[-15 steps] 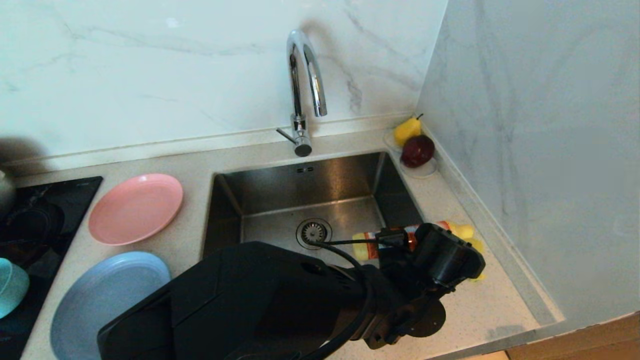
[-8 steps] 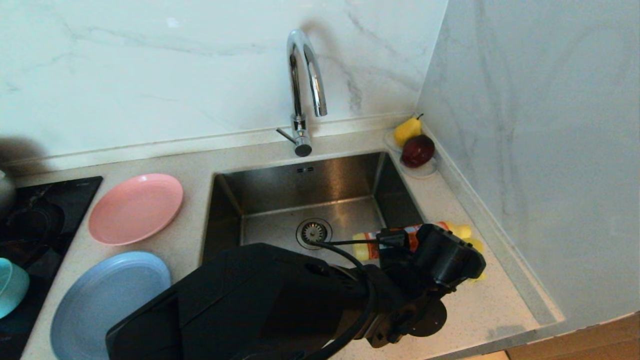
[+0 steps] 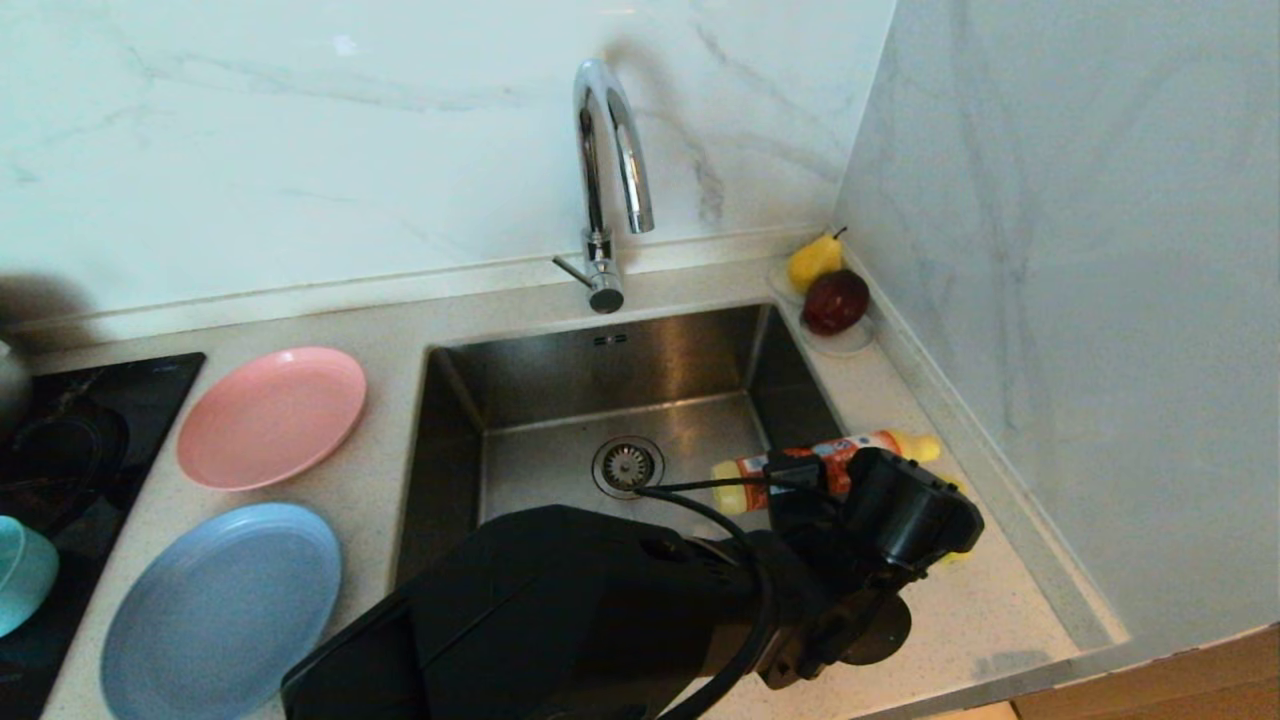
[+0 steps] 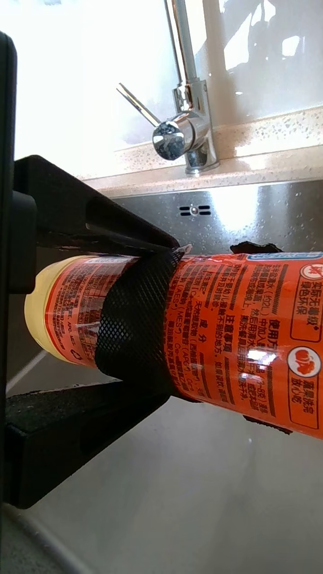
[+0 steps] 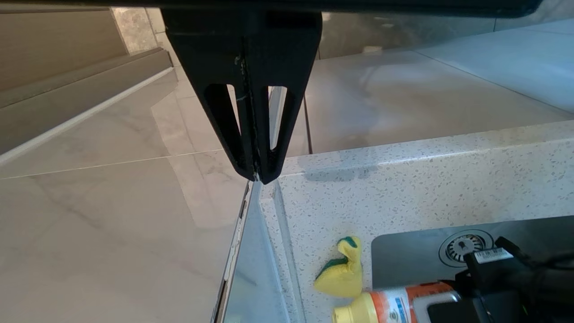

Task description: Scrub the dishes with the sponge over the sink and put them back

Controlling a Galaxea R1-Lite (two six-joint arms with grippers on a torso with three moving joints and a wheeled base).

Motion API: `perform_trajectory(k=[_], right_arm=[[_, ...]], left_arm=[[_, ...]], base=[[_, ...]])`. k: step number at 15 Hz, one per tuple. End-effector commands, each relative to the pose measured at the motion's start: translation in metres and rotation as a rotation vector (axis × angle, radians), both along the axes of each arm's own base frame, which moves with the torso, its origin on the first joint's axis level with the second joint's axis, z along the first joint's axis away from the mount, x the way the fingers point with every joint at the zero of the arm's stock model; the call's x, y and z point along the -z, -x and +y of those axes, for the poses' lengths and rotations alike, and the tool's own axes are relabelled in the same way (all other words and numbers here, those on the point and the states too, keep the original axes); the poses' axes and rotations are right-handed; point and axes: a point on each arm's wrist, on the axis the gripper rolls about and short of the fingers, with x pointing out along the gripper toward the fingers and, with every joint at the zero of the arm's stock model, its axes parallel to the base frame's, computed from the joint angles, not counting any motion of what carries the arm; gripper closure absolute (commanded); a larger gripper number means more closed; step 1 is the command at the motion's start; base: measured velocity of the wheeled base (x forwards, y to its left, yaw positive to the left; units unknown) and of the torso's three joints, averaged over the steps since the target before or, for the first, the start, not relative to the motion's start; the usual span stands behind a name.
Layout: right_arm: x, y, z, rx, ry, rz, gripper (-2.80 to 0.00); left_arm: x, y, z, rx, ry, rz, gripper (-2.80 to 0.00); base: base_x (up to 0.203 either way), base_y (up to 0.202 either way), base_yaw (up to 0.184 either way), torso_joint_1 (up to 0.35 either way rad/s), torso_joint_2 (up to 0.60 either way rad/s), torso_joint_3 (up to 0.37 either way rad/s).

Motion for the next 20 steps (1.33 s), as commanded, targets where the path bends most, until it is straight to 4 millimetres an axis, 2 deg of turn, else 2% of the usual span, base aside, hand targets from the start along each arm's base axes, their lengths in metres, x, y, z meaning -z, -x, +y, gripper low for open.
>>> perform_trajectory(k=[1,10,16,20], right_arm=[[0.0,0.0,0.0,0.0,0.0,-0.001,0.0],[0.0,0.0,0.0,0.0,0.0,0.0,0.0],[0.0,0.0,0.0,0.0,0.0,0.0,0.0],[0.0,0.0,0.0,0.0,0.0,-0.001,0.0]], left_arm=[[0.007,-0.002,-0.001,-0.014,-0.018,-0.003,0.0],[0.002,-0.003,-0.005,-0.009,-0.016,-0.019,0.0],[-0.023,0.003,0.005,-0.007,0.001,-0.032,0.0],[-0.02,0.014,0.015,0.005,-0.03,-0.012,0.0]], base=[[0.0,0.0,0.0,0.0,0.0,0.0],[0.0,0.0,0.0,0.0,0.0,0.0],[0.0,0.0,0.0,0.0,0.0,0.0],[0.0,0.0,0.0,0.0,0.0,0.0]])
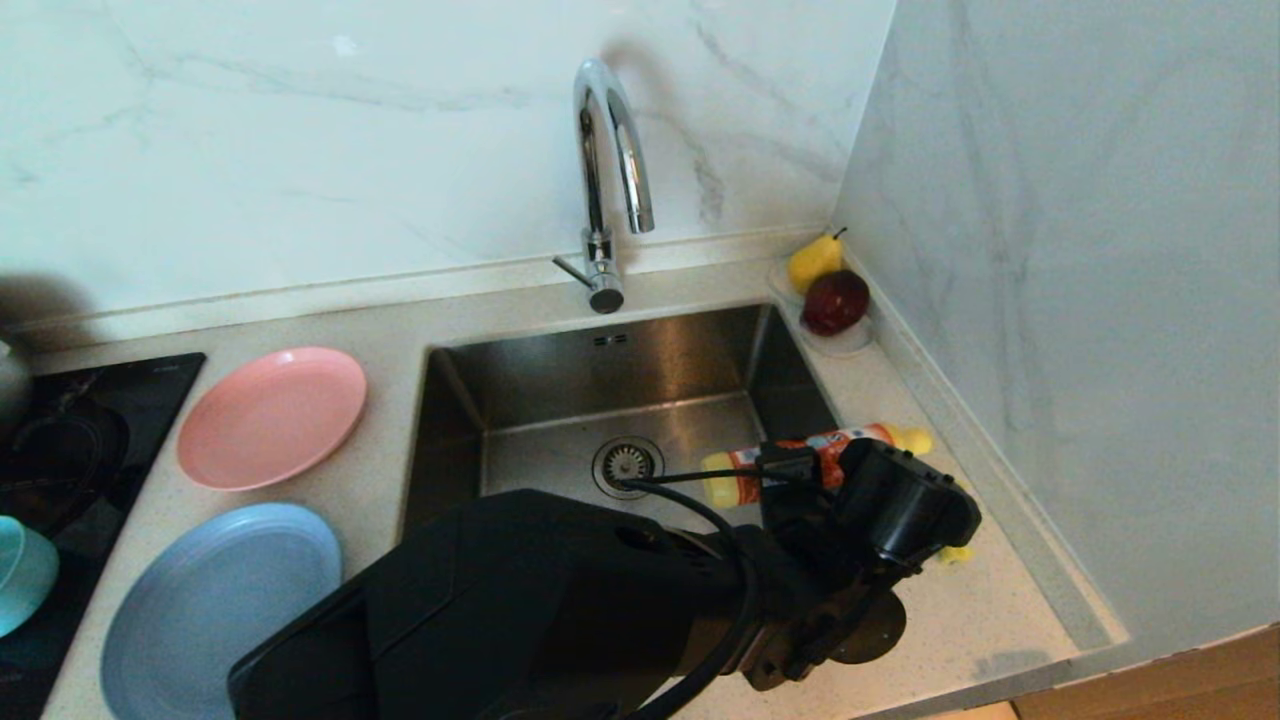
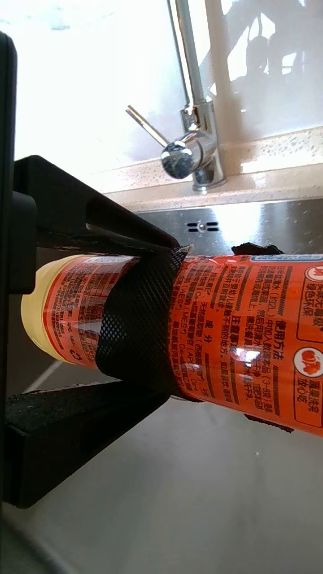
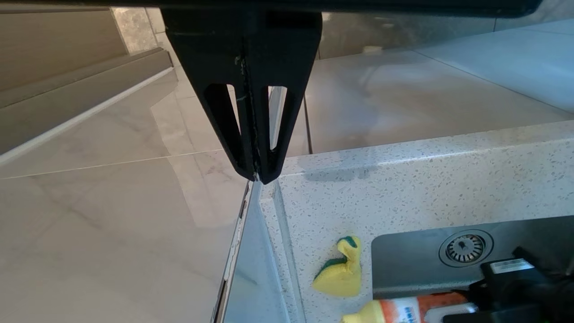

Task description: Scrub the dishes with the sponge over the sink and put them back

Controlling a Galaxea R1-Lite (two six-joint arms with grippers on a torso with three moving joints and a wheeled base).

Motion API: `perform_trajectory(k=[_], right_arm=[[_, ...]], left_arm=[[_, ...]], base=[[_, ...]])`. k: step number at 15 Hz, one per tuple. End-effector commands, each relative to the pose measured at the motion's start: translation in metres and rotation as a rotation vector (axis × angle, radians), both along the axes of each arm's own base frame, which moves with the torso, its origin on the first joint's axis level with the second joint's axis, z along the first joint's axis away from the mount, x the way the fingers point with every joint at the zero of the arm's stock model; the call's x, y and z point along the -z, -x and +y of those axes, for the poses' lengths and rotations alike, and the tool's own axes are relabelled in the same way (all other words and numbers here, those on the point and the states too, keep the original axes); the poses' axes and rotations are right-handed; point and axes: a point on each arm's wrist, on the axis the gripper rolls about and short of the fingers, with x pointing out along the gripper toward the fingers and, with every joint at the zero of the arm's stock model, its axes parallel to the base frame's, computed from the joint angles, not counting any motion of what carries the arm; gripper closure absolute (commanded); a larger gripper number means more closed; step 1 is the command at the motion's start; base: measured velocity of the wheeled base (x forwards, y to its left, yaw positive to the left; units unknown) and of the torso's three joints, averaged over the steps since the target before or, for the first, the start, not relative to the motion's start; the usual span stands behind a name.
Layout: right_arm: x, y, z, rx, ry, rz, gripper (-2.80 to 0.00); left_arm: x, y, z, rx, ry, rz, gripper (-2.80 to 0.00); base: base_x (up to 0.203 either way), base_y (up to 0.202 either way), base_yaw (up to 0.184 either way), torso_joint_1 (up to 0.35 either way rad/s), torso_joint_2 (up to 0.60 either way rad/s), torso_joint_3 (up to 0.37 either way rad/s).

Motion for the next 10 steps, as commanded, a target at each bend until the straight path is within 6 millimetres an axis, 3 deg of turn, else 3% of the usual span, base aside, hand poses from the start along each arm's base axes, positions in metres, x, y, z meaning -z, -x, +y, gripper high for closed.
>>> perform_trajectory(k=[1,10], right_arm=[[0.0,0.0,0.0,-0.001,0.0,0.0,0.0],[0.0,0.0,0.0,-0.001,0.0,0.0,0.0]], left_arm=[[-0.006,0.01,0.005,0.012,-0.013,0.003,0.0],[0.002,0.025,-0.006,0.051,-0.02,0.007,0.0]], base=[[0.0,0.0,0.0,0.0,0.0,0.0],[0.0,0.0,0.0,0.0,0.0,0.0]])
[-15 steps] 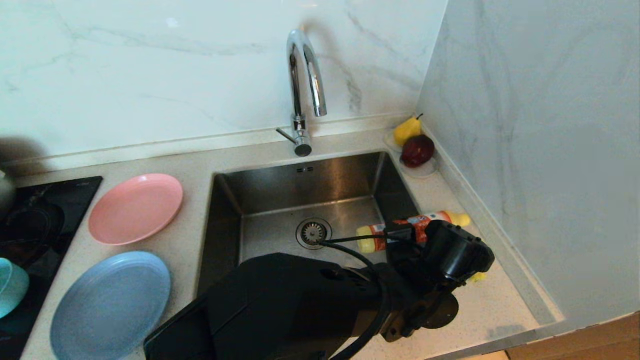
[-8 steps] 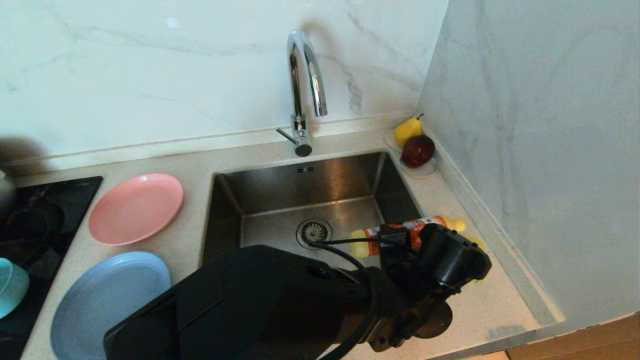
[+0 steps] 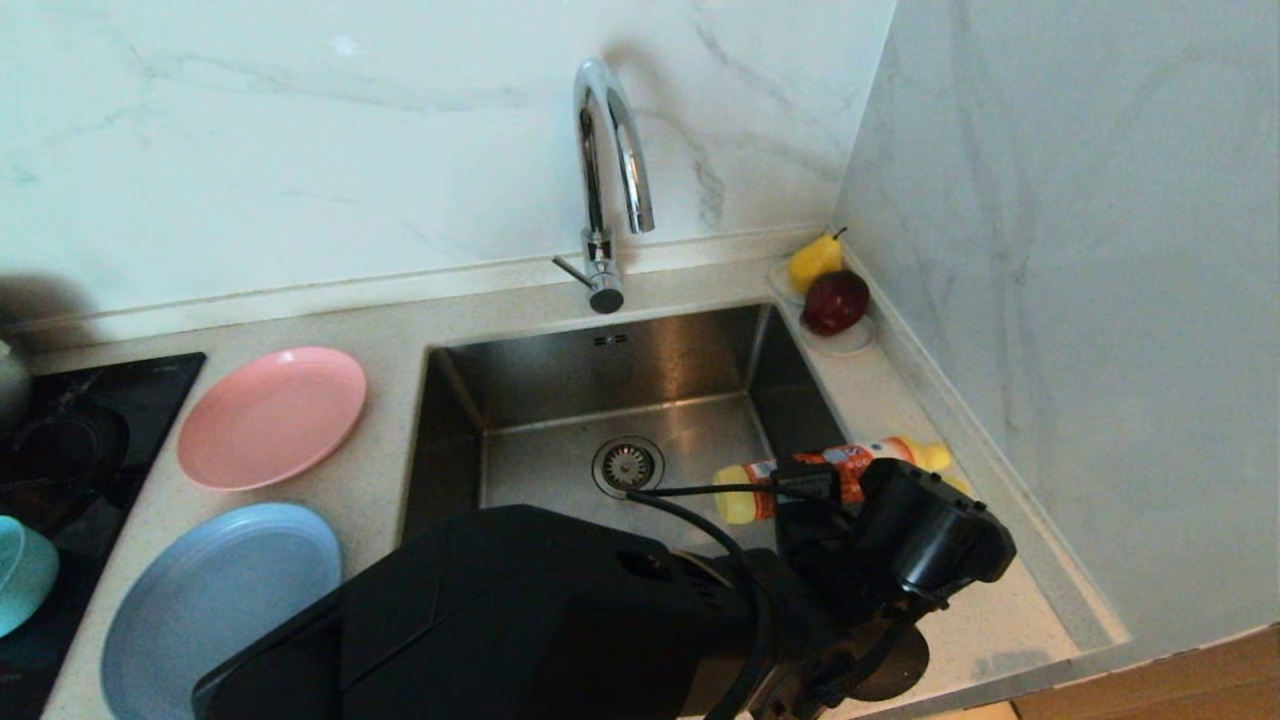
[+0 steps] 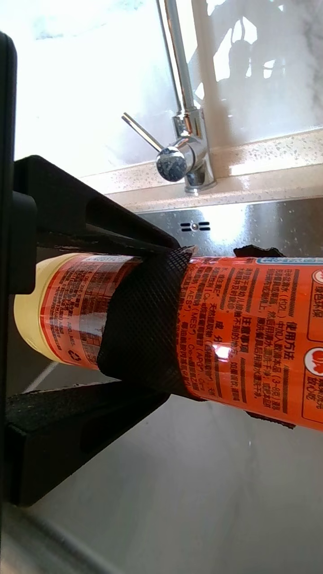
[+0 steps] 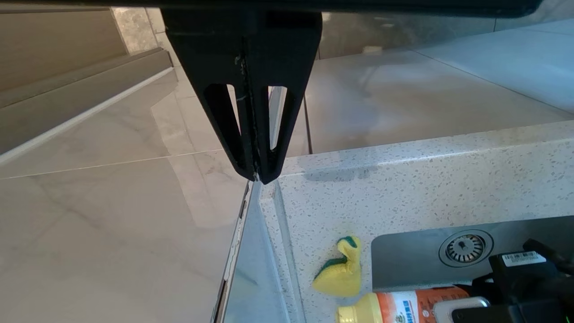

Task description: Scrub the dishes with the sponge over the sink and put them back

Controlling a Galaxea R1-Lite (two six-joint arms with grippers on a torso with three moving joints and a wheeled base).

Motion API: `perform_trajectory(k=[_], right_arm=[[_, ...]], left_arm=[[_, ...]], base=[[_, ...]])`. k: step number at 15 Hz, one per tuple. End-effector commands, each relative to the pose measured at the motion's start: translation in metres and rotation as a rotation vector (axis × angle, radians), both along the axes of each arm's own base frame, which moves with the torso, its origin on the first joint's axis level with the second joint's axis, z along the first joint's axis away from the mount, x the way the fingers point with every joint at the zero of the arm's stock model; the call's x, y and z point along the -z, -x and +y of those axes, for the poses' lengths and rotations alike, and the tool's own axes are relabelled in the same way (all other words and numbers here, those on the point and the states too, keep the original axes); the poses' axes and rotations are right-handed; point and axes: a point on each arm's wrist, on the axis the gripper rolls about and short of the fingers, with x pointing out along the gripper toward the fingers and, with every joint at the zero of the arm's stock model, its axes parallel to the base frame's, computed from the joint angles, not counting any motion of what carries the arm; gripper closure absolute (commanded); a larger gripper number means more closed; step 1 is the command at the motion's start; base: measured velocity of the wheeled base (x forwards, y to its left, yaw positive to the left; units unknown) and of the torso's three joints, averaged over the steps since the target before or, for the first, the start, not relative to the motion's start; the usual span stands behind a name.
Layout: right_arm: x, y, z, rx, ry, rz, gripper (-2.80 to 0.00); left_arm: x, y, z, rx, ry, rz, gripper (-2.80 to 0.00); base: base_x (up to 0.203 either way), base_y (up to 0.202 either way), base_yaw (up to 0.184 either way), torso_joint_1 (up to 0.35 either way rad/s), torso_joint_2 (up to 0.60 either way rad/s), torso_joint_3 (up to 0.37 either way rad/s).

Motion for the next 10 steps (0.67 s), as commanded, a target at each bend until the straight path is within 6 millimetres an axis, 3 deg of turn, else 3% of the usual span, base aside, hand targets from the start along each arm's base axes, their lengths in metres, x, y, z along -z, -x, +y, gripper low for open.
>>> perform_trajectory(k=[1,10], right_arm=[[0.0,0.0,0.0,-0.001,0.0,0.0,0.0],[-0.0001,-0.0001,0.0,-0.001,0.0,0.0,0.0]], left_arm=[[0.0065,0.0032,-0.0012,0.003,-0.017,0.003,0.0],[0.0109,0.0047,-0.0036,0.006,-0.012,0.001,0.0]], base=[[0.0,0.0,0.0,0.0,0.0,0.0],[0.0,0.0,0.0,0.0,0.0,0.0]])
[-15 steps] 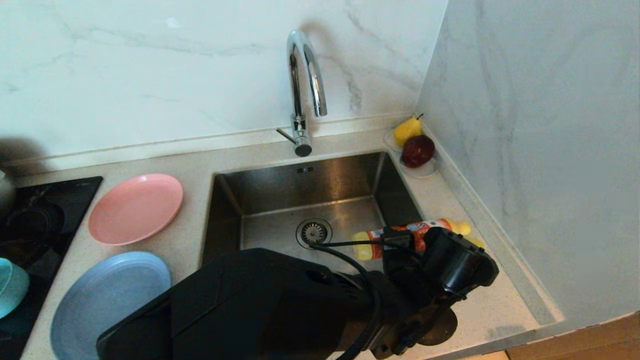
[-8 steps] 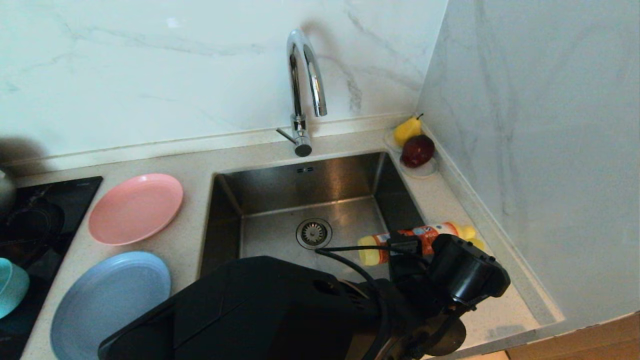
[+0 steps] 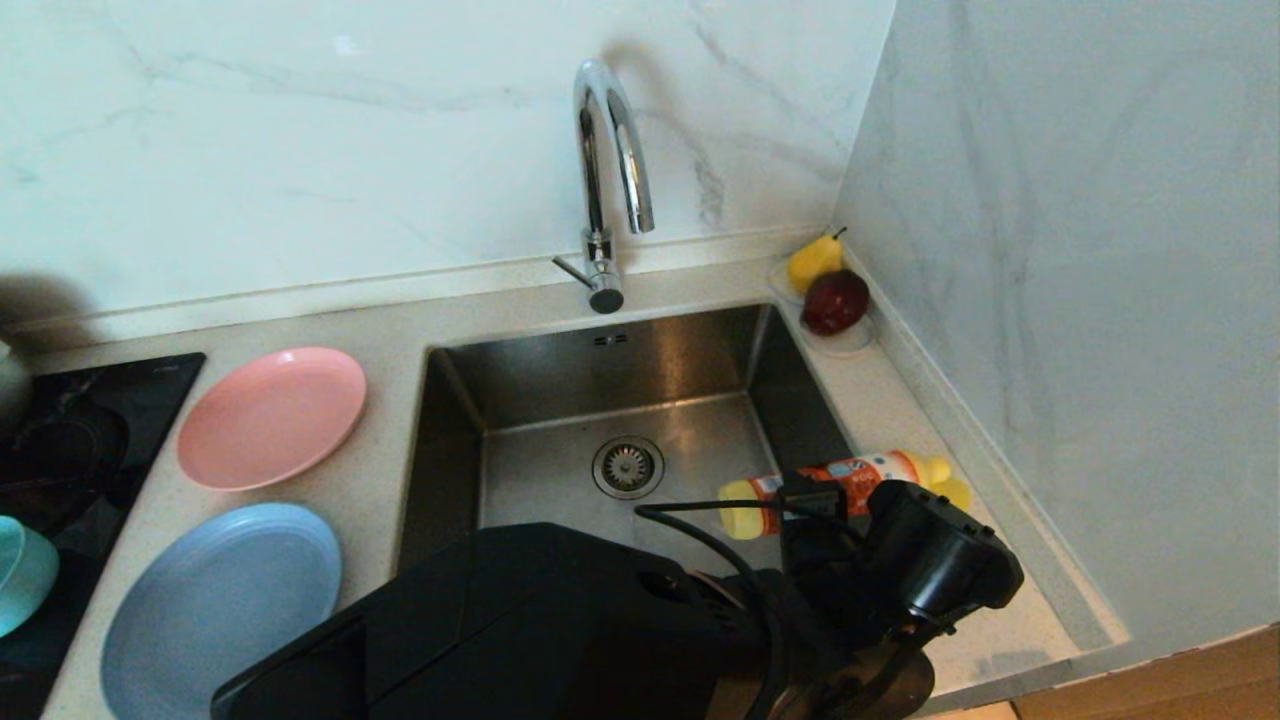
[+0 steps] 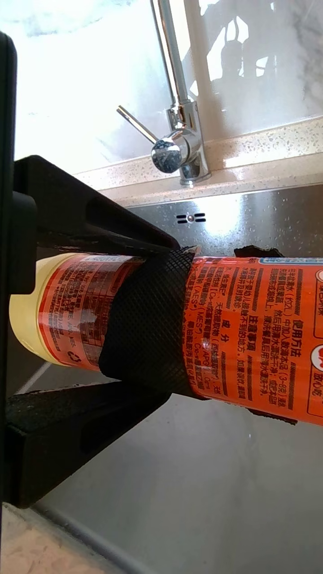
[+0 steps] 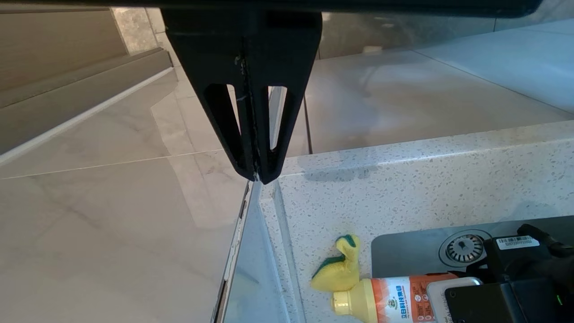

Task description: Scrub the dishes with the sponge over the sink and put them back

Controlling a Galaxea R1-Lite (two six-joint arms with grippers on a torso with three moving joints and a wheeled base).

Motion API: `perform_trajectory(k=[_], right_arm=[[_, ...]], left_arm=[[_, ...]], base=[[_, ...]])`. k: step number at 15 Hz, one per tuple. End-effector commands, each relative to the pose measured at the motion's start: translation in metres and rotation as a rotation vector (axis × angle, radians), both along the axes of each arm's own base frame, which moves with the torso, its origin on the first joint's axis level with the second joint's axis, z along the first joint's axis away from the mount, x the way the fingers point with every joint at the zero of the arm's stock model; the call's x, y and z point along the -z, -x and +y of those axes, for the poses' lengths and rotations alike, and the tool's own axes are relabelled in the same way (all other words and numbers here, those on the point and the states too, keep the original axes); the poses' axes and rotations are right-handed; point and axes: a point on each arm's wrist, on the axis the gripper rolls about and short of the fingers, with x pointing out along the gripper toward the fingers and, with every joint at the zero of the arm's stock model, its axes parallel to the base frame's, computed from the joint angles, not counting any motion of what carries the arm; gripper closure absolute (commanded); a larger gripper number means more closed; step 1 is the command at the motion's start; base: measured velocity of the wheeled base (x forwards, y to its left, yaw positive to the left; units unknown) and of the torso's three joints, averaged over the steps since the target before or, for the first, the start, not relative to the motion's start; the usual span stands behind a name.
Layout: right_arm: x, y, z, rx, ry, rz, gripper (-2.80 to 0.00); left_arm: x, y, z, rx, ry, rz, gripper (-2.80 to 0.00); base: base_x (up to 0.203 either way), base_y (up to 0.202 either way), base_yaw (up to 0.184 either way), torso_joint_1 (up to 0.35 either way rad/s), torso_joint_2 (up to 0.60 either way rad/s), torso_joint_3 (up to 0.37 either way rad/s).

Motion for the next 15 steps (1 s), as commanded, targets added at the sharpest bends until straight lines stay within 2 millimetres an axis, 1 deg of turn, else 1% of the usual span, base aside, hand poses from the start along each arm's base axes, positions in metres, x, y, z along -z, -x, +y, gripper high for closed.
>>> perform_trajectory(k=[1,4,8,12,15], right_arm=[[0.0,0.0,0.0,-0.001,0.0,-0.002,0.0],[0.0,0.0,0.0,-0.001,0.0,0.0,0.0],[0.0,0.0,0.0,-0.001,0.0,-0.002,0.0],[0.0,0.0,0.0,-0.001,0.0,0.0,0.0],[0.0,0.0,0.0,-0.001,0.0,-0.002,0.0]], left_arm=[[-0.002,0.0,-0.001,-0.004,0.011,-0.011,0.0],[-0.01,-0.001,-0.002,-0.006,0.051,-0.032,0.0],[-0.018,0.001,0.002,-0.006,0.06,-0.036,0.0],[-0.018,0.006,0.001,0.005,0.067,-0.038,0.0],[-0.01,0.011,-0.004,0.024,0.059,-0.031,0.0]], base=[[0.0,0.0,0.0,0.0,0.0,0.0],[0.0,0.0,0.0,0.0,0.0,0.0],[0.0,0.0,0.0,0.0,0.0,0.0],[0.0,0.0,0.0,0.0,0.0,0.0],[0.0,0.0,0.0,0.0,0.0,0.0]])
